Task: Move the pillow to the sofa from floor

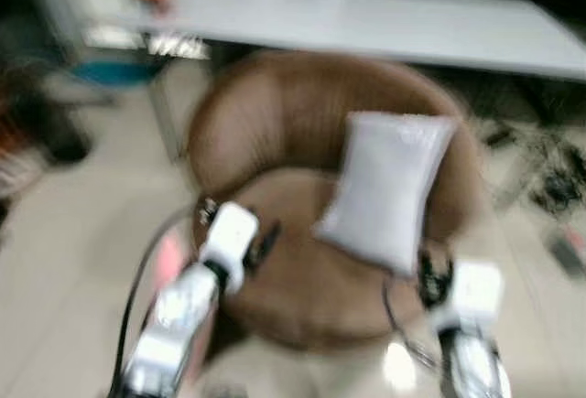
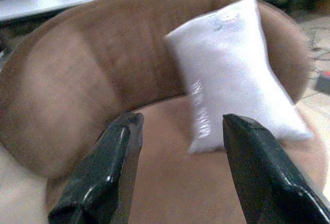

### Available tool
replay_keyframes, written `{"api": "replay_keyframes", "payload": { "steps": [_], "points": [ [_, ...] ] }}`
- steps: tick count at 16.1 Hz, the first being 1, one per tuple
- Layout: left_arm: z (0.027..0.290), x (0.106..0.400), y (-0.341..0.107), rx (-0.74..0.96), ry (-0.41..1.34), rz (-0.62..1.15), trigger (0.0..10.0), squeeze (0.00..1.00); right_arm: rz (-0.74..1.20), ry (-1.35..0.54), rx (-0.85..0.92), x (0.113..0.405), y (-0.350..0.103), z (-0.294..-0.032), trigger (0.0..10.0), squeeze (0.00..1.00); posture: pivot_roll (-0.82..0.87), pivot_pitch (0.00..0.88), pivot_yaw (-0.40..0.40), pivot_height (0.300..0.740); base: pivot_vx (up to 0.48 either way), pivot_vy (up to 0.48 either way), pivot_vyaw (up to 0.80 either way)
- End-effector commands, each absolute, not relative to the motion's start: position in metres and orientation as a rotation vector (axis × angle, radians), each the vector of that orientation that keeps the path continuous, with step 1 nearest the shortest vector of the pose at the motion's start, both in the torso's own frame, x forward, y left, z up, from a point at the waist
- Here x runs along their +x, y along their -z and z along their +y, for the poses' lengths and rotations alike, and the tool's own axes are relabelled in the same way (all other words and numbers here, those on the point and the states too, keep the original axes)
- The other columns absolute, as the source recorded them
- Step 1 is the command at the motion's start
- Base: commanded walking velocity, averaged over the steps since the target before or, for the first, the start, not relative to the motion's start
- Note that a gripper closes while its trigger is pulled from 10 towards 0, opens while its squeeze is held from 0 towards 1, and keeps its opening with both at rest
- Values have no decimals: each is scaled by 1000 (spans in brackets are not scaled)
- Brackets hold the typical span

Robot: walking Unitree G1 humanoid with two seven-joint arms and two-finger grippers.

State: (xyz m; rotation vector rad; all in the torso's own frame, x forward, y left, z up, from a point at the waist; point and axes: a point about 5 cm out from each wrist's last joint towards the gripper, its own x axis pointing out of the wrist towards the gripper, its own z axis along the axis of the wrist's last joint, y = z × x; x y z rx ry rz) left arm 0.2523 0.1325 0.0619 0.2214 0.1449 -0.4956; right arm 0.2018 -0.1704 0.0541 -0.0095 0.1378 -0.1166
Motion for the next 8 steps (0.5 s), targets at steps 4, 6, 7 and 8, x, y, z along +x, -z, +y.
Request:
{"api": "replay_keyframes", "payload": {
  "steps": [4, 6, 7, 8],
  "points": [
    [138, 262, -69, 265, 449, 112, 10000, 0, 182, 125, 48, 206, -49, -171, 10000, 0, -15, 0, -62, 740, 0, 289, 0],
    [136, 268, -70, 280, 454, 103, 10000, 0, 190, 151, 47, 206, -49, -175, 10000, 0, -16, 0, -60, 740, 0, 345, 0],
    [136, 273, -73, 284, 461, 94, 10000, 0, 196, 165, 50, 204, -48, -178, 10000, 0, -23, 0, -47, 740, 0, 360, 0],
    [135, 276, -75, 292, 470, 83, 10000, 0, 199, 171, 55, 202, -46, -179, 10000, 0, -28, 0, -37, 740, 0, 360, 0]
  ]
}}
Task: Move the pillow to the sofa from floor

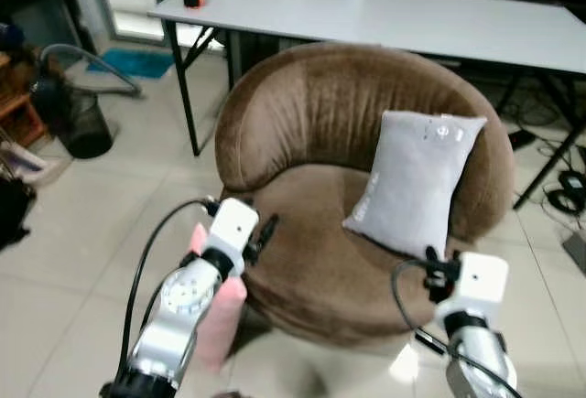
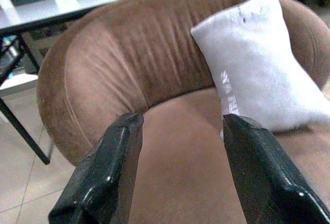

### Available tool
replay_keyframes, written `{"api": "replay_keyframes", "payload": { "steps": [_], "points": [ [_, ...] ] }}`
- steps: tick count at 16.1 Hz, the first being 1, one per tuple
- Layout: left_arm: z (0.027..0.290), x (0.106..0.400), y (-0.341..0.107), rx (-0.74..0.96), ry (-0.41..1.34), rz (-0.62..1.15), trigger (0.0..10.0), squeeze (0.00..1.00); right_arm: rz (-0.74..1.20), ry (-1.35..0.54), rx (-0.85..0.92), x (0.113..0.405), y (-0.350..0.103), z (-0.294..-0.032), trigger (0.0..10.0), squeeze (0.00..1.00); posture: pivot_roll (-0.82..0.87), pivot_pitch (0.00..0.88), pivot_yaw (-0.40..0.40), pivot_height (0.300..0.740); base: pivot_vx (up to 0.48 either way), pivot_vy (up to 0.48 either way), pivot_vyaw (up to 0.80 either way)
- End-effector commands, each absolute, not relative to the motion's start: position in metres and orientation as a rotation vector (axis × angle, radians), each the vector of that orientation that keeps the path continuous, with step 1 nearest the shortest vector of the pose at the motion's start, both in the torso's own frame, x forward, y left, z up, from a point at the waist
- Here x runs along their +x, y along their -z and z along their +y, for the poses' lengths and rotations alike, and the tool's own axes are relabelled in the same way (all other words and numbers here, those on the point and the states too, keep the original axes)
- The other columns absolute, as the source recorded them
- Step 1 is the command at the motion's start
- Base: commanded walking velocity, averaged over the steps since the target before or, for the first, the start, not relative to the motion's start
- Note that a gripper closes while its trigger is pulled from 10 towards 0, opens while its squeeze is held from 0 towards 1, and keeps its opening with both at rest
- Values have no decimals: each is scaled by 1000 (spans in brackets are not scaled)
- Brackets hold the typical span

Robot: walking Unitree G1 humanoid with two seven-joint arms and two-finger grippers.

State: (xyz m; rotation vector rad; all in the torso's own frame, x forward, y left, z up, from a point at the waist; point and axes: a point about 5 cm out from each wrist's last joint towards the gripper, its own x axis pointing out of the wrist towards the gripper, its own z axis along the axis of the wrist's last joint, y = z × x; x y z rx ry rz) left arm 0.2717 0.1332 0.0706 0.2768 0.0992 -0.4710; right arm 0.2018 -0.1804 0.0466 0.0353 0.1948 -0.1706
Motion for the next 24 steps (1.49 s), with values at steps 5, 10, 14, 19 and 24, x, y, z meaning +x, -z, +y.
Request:
{"api": "replay_keyframes", "payload": {
  "steps": [5, 10, 14, 19, 24],
  "points": [
    [134, 285, -78, 308, 489, 76, 10000, 0, 212, 221, 69, 194, -42, -182, 10000, 0, -42, 0, -2, 740, 0, 415, -800],
    [132, 288, -78, 311, 500, 74, 10000, 0, 209, 231, 68, 193, -42, -184, 10000, 0, -46, 0, 1, 740, 0, 480, -800],
    [133, 286, -75, 313, 494, 79, 10000, 0, 205, 221, 71, 193, -42, -183, 10000, 0, -46, 0, -7, 740, 0, 480, 0],
    [133, 288, -76, 314, 490, 74, 10000, 0, 212, 219, 73, 193, -41, -184, 10000, 0, -44, 0, -9, 740, 0, 480, -208],
    [134, 289, -76, 321, 495, 74, 10000, 0, 220, 220, 80, 191, -39, -182, 10000, 0, -43, 0, -3, 740, 0, 480, -571]
  ]
}}
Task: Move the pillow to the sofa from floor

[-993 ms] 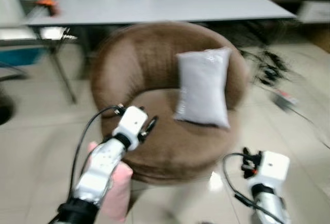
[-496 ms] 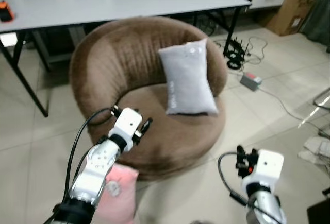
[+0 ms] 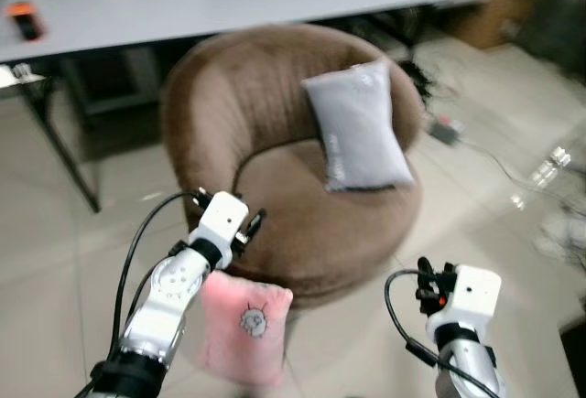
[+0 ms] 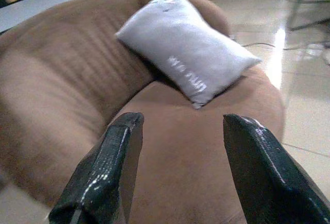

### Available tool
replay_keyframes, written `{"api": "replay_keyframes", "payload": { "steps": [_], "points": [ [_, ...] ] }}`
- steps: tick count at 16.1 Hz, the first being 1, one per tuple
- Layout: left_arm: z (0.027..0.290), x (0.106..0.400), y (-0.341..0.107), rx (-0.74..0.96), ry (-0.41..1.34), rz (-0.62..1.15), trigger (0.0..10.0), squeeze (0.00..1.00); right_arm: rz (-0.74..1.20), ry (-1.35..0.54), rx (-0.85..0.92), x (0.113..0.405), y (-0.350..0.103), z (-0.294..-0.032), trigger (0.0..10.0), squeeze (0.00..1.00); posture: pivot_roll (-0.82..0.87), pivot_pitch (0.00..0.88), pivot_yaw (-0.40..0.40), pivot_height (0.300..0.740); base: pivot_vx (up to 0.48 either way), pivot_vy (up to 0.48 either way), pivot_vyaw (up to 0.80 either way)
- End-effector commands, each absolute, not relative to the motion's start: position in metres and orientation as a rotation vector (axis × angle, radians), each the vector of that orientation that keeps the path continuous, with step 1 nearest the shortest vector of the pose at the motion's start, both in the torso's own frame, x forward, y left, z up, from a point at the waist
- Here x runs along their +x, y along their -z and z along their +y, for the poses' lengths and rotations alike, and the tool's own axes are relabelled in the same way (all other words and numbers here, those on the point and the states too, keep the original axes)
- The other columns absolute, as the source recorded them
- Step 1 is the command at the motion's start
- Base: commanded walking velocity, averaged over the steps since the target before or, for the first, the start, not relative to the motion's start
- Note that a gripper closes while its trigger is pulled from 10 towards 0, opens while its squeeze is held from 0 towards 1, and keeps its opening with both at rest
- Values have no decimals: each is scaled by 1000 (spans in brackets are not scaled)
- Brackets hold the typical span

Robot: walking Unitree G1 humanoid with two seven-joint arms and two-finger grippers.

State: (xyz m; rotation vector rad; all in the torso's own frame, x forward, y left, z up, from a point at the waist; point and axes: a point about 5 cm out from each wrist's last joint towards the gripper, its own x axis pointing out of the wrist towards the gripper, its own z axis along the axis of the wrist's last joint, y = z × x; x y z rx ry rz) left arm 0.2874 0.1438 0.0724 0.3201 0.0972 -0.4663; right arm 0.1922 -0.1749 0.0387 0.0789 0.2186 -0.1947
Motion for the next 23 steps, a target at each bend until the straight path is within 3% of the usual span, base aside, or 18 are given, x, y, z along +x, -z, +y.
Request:
{"api": "replay_keyframes", "payload": {
  "steps": [1, 23],
  "points": [
    [133, 290, -77, 324, 498, 72, 10000, 0, 221, 226, 85, 190, -39, -183, 10000, 0, -45, 0, 2, 740, 0, 480, -800],
    [121, 294, -76, 318, 545, 58, 10000, 0, 225, 247, 84, 182, -39, -183, 10000, 0, -69, 0, 17, 740, 0, 480, -800]
  ]
}}
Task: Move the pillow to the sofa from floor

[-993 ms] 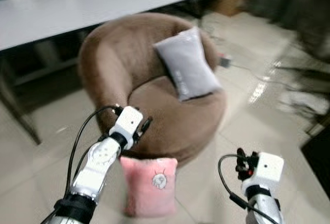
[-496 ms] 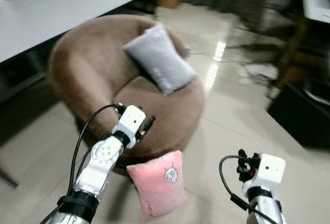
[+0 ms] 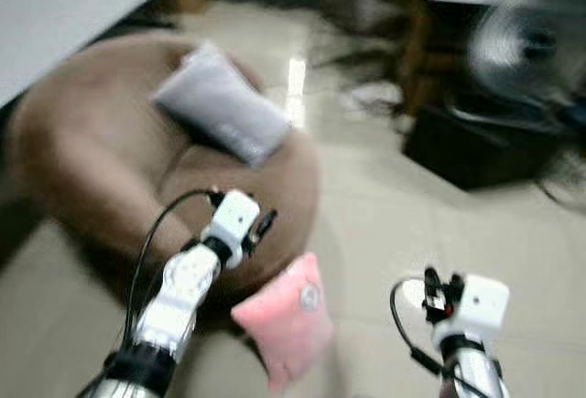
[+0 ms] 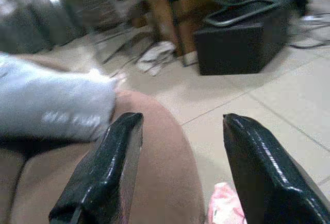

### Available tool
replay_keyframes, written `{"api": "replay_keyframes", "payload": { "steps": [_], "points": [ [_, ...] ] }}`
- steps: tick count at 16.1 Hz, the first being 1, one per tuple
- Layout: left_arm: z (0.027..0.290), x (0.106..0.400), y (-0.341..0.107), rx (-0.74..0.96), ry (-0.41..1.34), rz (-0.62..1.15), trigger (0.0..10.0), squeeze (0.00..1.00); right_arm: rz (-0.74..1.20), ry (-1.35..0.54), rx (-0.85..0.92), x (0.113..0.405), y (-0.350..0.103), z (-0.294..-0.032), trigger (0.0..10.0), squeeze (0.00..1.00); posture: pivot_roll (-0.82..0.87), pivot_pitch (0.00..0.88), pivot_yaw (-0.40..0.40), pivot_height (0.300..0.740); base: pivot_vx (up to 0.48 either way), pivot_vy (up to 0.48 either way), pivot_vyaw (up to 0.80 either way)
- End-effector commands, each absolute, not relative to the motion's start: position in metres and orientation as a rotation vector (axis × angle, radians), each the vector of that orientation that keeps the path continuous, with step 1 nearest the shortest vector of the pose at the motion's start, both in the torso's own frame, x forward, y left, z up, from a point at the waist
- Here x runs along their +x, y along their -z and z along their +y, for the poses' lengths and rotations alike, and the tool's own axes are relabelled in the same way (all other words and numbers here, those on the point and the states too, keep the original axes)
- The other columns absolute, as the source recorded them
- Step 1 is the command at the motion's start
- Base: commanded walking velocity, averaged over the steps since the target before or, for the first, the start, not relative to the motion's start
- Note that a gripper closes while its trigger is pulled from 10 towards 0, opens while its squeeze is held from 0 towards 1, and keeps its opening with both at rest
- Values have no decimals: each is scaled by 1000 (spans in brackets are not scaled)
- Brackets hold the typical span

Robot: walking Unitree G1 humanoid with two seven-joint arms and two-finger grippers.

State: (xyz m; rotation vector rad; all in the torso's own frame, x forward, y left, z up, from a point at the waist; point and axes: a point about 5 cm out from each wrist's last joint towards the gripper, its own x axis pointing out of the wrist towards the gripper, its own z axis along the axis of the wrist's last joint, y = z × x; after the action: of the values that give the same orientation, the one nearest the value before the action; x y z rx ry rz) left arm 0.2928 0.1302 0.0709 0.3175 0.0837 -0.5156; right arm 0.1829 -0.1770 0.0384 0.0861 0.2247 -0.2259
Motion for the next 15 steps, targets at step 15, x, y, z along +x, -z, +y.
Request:
{"api": "replay_keyframes", "payload": {
  "steps": [15],
  "points": [
    [137, 282, -67, 167, 394, 83, 10000, 0, 24, 37, -78, 205, -67, -166, 10000, 0, -48, 0, -17, 740, 0, 300, -640]
  ]
}}
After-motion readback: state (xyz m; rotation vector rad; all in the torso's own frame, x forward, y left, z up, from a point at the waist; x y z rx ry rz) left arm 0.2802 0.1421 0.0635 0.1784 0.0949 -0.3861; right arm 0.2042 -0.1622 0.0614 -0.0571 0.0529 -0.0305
